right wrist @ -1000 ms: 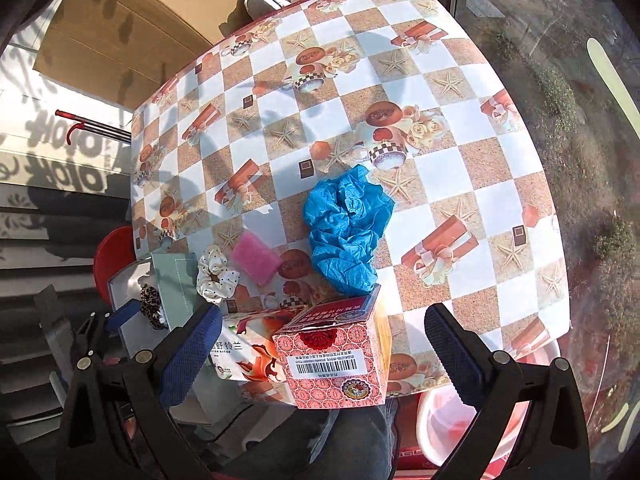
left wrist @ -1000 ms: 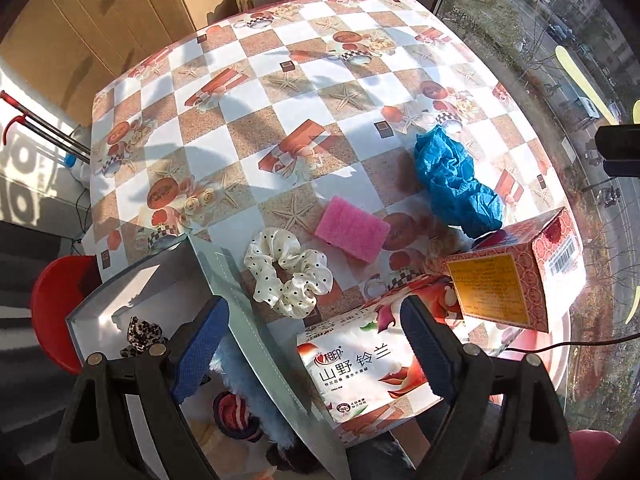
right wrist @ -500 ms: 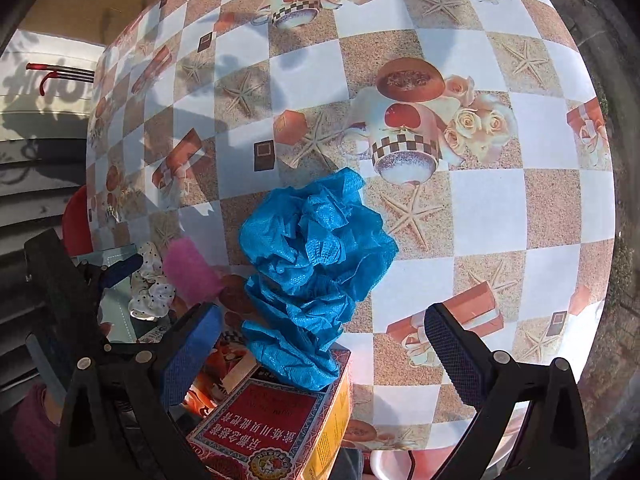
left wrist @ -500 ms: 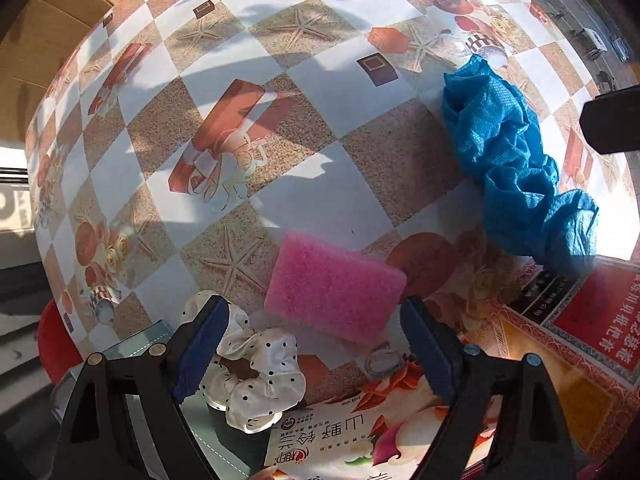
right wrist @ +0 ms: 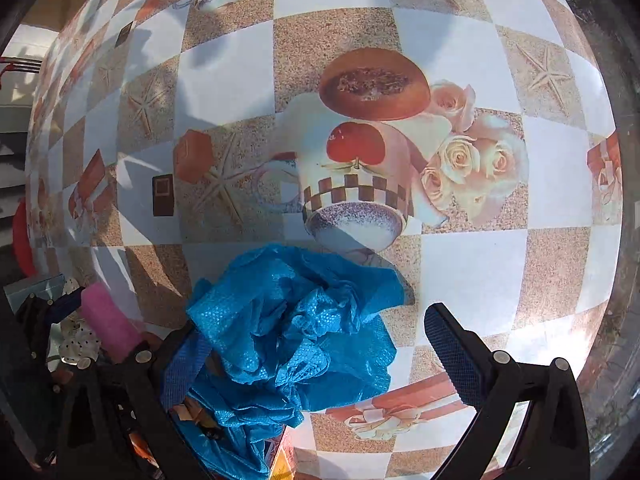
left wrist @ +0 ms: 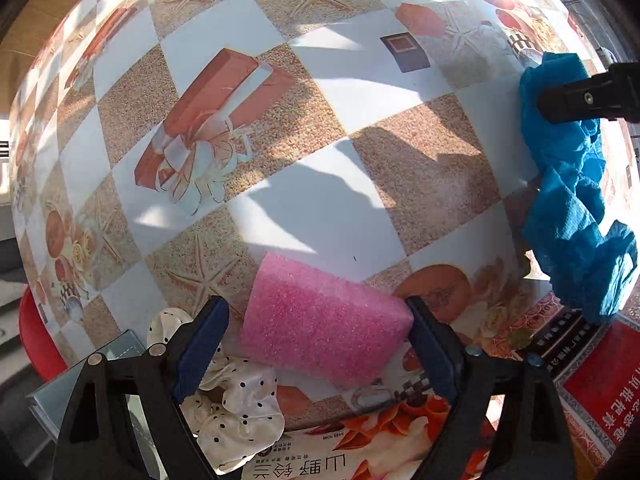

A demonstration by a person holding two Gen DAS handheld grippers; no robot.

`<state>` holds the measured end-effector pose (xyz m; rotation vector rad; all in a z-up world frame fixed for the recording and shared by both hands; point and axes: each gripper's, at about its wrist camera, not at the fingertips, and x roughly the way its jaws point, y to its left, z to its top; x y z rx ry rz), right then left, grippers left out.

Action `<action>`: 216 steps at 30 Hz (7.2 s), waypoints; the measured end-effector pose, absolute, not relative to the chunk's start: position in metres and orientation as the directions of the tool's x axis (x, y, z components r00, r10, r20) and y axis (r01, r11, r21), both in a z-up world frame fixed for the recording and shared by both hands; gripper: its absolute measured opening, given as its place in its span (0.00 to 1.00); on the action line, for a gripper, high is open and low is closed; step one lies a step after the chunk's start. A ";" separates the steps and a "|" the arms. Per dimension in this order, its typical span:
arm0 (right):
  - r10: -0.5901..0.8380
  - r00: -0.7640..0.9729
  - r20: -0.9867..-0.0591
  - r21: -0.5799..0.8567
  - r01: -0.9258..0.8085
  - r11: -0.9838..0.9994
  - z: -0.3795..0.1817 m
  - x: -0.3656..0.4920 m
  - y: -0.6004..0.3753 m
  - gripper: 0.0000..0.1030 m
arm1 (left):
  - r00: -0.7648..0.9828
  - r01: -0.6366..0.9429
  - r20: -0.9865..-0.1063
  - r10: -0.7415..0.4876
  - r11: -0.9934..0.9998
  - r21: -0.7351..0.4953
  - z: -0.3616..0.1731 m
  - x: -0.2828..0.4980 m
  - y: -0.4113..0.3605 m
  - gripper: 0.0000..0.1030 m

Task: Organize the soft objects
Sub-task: 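Grasp the pink sponge with the left tool while the right tool grasps a blue glove, then carry the pink sponge and blue glove into the white box and open both tools, then move both tools back toward the polka-dot scrunchie and remaining blue glove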

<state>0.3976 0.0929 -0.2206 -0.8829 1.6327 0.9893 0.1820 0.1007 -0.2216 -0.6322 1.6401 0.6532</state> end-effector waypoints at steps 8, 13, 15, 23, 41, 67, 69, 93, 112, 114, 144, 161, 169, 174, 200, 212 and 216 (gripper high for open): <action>-0.033 -0.334 -0.942 0.274 -0.822 0.500 -0.217 0.444 0.062 0.99 | -0.138 -0.733 -0.988 -0.071 0.678 0.053 -0.223 0.175 0.103 0.88; -0.064 -0.242 -0.968 0.190 -0.876 0.444 -0.226 0.415 0.056 0.99 | -0.144 -0.725 -0.987 -0.071 0.686 0.056 -0.229 0.175 0.116 0.88; -0.049 -0.233 -0.971 0.186 -0.870 0.456 -0.223 0.412 0.055 0.94 | -0.134 -0.725 -0.988 -0.077 0.687 0.044 -0.229 0.177 0.116 0.82; 0.027 -0.211 -0.977 0.201 -0.873 0.445 -0.193 0.417 0.043 0.37 | -0.069 -0.721 -0.998 0.008 0.690 0.055 -0.196 0.186 0.110 0.76; 0.172 -0.217 -0.961 0.277 -0.768 0.578 -0.137 0.405 -0.047 0.37 | 0.123 -0.713 -0.977 0.174 0.700 0.035 -0.089 0.152 0.041 0.76; 0.149 -0.266 -0.953 0.295 -0.928 0.230 -0.058 0.185 -0.106 0.37 | 0.190 -0.797 -0.923 0.335 0.601 0.054 -0.019 -0.022 -0.034 0.76; 0.169 -0.266 -0.949 0.293 -0.942 0.164 -0.045 0.166 -0.089 0.37 | 0.178 -0.823 -0.920 0.350 0.565 0.056 -0.016 -0.042 -0.036 0.76; 0.074 -0.415 -0.907 0.343 -0.830 -0.440 0.002 -0.036 0.024 0.37 | -0.021 -0.994 -0.932 0.363 0.093 0.058 -0.023 -0.148 -0.059 0.76; 0.014 -0.412 -0.911 0.374 -0.841 -0.390 -0.021 -0.028 0.025 0.37 | -0.044 -0.988 -0.941 0.335 0.126 0.091 -0.030 -0.139 -0.058 0.76; 0.011 -0.415 -0.910 0.379 -0.843 -0.382 -0.022 -0.026 0.025 0.37 | -0.047 -0.987 -0.941 0.335 0.130 0.095 -0.030 -0.139 -0.058 0.76; 0.045 -0.420 -0.906 0.384 -0.863 -0.328 -0.021 -0.013 0.027 0.37 | -0.046 -0.977 -0.950 0.310 0.185 0.108 -0.036 -0.130 -0.051 0.76; 0.068 -0.434 -0.898 0.401 -0.873 -0.278 -0.020 -0.003 0.033 0.46 | -0.064 -0.950 -0.952 0.301 0.273 0.150 -0.040 -0.117 -0.038 0.78; 0.095 -0.427 -0.899 0.397 -0.888 -0.231 -0.018 0.010 0.037 0.77 | -0.056 -0.957 -0.941 0.334 0.251 0.145 -0.038 -0.119 -0.035 0.94; 0.108 -0.404 -0.908 0.376 -0.902 -0.213 -0.018 0.012 0.037 0.98 | -0.012 -0.970 -0.941 0.339 0.222 0.093 -0.037 -0.126 -0.031 1.00; 0.105 -0.364 -0.925 0.378 -0.909 0.176 -0.005 0.196 0.023 0.99 | 0.122 -0.863 -0.958 0.260 0.504 0.027 -0.025 -0.019 -0.001 1.00; -0.026 -0.280 -0.960 0.261 -0.921 0.289 -0.094 0.323 0.036 0.99 | 0.011 -0.783 -0.998 0.066 0.622 0.033 -0.102 0.114 0.055 1.00; -0.111 -0.283 -0.952 0.247 -0.932 0.265 -0.143 0.334 0.047 0.99 | -0.054 -0.803 -0.998 -0.015 0.595 0.035 -0.137 0.128 0.073 1.00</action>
